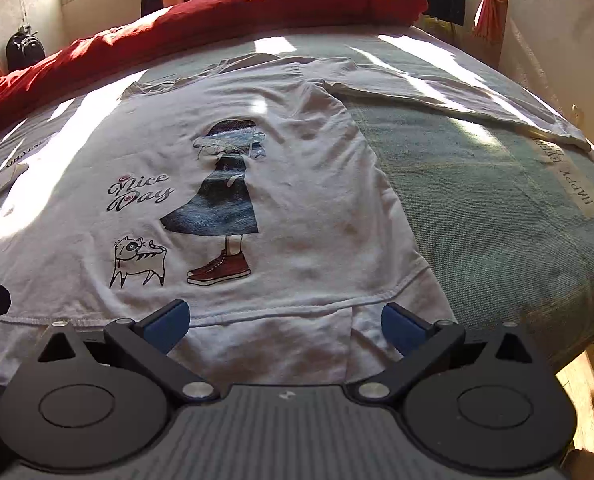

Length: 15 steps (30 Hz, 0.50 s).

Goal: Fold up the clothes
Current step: 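Press the hem flat with both open tools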

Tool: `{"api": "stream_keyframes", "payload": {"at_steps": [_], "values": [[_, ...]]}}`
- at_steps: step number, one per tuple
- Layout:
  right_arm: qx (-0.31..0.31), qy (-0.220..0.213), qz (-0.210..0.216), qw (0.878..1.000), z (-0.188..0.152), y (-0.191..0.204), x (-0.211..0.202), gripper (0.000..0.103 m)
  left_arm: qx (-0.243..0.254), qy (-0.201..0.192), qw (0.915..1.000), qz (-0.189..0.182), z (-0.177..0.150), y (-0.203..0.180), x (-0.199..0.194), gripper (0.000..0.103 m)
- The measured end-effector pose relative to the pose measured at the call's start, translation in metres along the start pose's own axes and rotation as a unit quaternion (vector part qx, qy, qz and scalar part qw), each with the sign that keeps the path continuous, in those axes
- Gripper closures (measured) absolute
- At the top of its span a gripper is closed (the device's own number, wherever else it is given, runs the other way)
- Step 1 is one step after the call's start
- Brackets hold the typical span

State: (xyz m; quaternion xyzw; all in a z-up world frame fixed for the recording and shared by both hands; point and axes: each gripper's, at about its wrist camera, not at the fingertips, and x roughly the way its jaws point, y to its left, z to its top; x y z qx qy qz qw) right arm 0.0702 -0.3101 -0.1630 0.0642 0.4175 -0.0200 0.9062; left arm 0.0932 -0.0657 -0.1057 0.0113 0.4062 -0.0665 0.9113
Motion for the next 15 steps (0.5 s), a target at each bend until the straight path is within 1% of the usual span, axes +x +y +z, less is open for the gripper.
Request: {"api": "stream_keyframes", "payload": {"at_steps": [3,6,8,12,15], "values": [[-0.002,-0.014,0.005,1.0,0.005,0.004,-0.01,0.0,-0.006,0.006,0.9999,0.008,0.005,0.008,0.015,0.022],[-0.009,-0.02,0.007,1.0,0.011,0.008,-0.011,0.0,-0.033,0.037,0.9987,0.009,0.0,0.019,0.031,0.022],[-0.013,-0.018,0.007,1.0,0.016,0.01,-0.01,0.0,-0.046,0.048,0.9978,0.001,-0.006,0.026,0.037,0.022],[-0.015,-0.007,0.013,1.0,0.028,0.015,-0.005,0.0,-0.036,0.061,0.9975,-0.002,-0.005,0.026,0.038,0.021],[-0.019,-0.007,0.017,1.0,0.039,0.019,-0.003,0.0,-0.041,0.072,0.9966,-0.004,-0.001,0.027,0.041,0.02]]}}
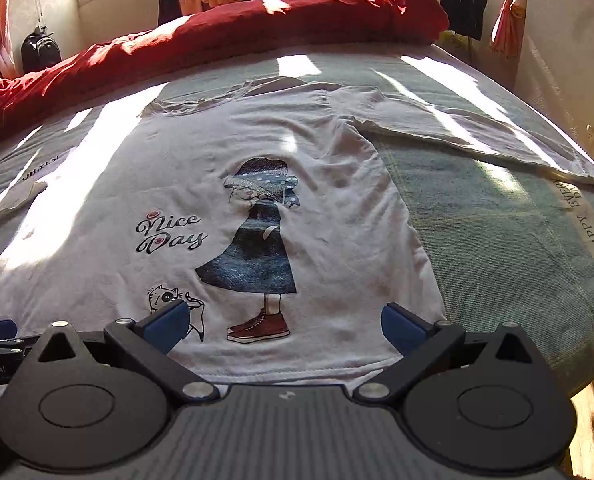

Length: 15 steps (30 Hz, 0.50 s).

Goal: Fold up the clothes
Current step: 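Press the hem flat with both open tools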

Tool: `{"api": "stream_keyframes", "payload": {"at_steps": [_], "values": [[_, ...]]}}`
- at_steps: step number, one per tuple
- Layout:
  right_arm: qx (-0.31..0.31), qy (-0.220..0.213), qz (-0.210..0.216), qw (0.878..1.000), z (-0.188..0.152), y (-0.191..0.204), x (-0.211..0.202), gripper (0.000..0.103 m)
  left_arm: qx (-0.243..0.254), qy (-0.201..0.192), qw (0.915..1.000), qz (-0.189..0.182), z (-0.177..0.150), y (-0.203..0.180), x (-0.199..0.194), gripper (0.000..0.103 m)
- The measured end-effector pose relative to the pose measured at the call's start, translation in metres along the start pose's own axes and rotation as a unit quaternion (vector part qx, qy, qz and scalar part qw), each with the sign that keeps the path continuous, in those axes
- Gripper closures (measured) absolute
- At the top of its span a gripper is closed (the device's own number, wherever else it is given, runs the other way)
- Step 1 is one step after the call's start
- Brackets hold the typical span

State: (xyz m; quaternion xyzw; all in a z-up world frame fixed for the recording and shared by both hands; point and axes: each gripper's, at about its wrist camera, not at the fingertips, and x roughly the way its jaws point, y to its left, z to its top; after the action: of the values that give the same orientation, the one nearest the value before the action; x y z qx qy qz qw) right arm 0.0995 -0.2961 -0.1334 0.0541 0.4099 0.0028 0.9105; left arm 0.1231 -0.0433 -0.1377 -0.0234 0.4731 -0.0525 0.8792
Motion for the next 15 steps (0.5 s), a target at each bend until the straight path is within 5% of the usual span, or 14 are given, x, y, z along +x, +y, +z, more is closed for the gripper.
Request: {"api": "stream_keyframes", "payload": {"at_steps": [15], "values": [[-0.005,-0.012,0.0,1.0,0.022,0.009,-0.009,0.0,0.007,0.014,0.9999,-0.001,0.006,0.0,0.004,0.018]]}}
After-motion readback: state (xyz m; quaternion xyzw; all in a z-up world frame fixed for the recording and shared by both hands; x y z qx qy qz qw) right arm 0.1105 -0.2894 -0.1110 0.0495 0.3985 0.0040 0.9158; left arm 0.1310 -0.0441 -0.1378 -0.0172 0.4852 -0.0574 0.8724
